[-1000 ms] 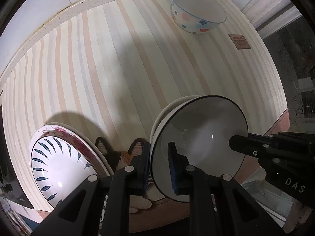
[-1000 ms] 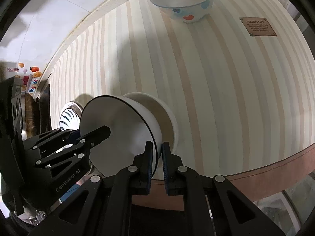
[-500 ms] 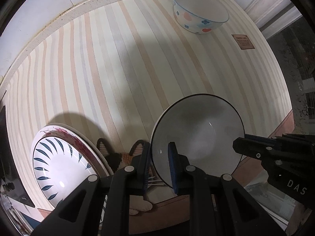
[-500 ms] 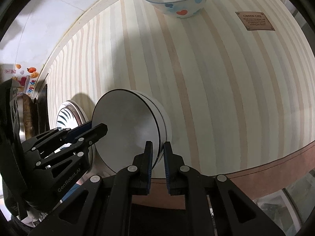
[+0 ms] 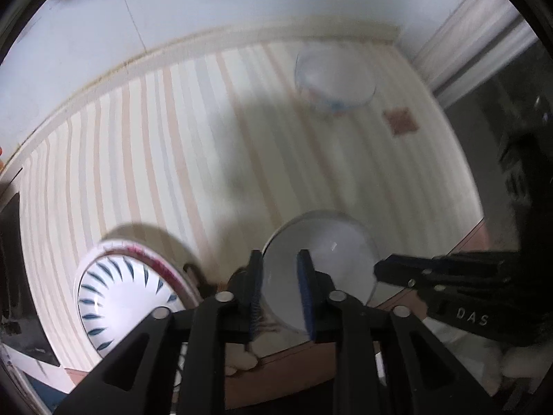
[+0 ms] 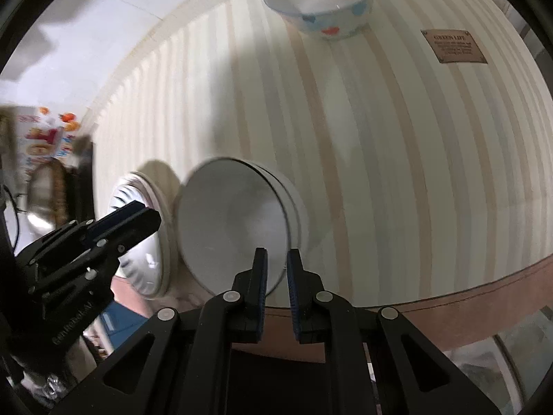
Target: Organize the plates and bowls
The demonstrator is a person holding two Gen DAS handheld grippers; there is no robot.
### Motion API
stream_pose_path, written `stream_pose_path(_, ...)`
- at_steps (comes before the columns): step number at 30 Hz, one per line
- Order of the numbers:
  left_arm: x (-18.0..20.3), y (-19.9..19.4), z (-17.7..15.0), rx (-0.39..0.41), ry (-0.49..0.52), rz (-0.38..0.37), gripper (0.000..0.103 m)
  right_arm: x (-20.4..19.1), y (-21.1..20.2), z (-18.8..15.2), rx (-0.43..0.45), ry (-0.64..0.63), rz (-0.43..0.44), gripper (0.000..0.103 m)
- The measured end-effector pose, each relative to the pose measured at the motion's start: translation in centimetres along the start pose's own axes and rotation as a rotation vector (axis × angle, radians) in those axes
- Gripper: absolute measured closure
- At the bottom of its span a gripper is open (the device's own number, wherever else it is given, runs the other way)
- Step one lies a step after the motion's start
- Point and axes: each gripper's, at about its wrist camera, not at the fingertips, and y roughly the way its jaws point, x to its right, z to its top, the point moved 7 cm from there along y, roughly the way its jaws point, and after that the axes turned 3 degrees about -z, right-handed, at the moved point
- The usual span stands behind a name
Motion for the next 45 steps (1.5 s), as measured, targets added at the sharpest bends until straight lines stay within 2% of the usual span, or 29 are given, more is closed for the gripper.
stream_pose_path(2, 0.1, -0.7, 2.5, 0.03, -0.014, -0.025, 0.075, 0.1, -1.2, 0.7, 0.021, 0.011, 0.039, 0.082)
stream_pose_path(4, 0.1, -0.5, 4.9, 0.043, -0.024, -0.028, 0.074, 0.7, -2.6, 2.0, 0.06, 0.027, 0.06, 0.061)
stream_pose_path(6, 0.0, 0.3, 7.5, 0.045, -0.048, -0.045, 0.074, 1.5, -3.9, 4.1, 0.099, 0.045, 0.084, 0.054)
stream_pose_path(13, -0.1, 6.1, 16.2, -0.023, -0.108, -0.11, 0.074, 5.4, -5.3, 12.9, 0.206, 0.132, 0.089, 0.054)
stream_pose_path(18, 1.2, 11.4, 19.2, -0.106, -0.092, -0.111, 0.074, 7.5, -4.2, 18.6, 0.226, 0.166, 0.062, 0.054)
stream_pose_path(22, 1.5, 14.6, 20.1, -0.139, -0.066, -0.092, 0.076, 8.5, -2.1, 22.0, 0.21, 0.167, 0.039, 0.056)
stream_pose_path(23, 1.6, 15.2, 20.1, -0.145, -0.062, -0.089, 0.086, 8.7, -1.5, 22.6, 0.207, 0.167, 0.034, 0.058)
stream_pose_path(25, 1.7, 16.3, 20.0, -0.159, -0.054, -0.084, 0.091, 9.2, -0.5, 23.2, 0.196, 0.164, 0.016, 0.075)
stream_pose_path(28, 1.7, 16.9, 20.0, -0.151, -0.05, -0.08, 0.092, 9.5, 0.6, 23.9, 0.193, 0.152, -0.025, 0.088)
stream_pose_path(38, 2.7, 16.6, 19.5, -0.147, -0.033, -0.072, 0.091, 9.6, -0.3, 23.9, 0.192, 0.123, -0.044, 0.09)
stream_pose_path(45, 3.1, 12.7, 18.8, -0.091, -0.017, -0.061, 0.091, 8.4, -3.0, 23.0, 0.212, 0.093, -0.043, 0.09)
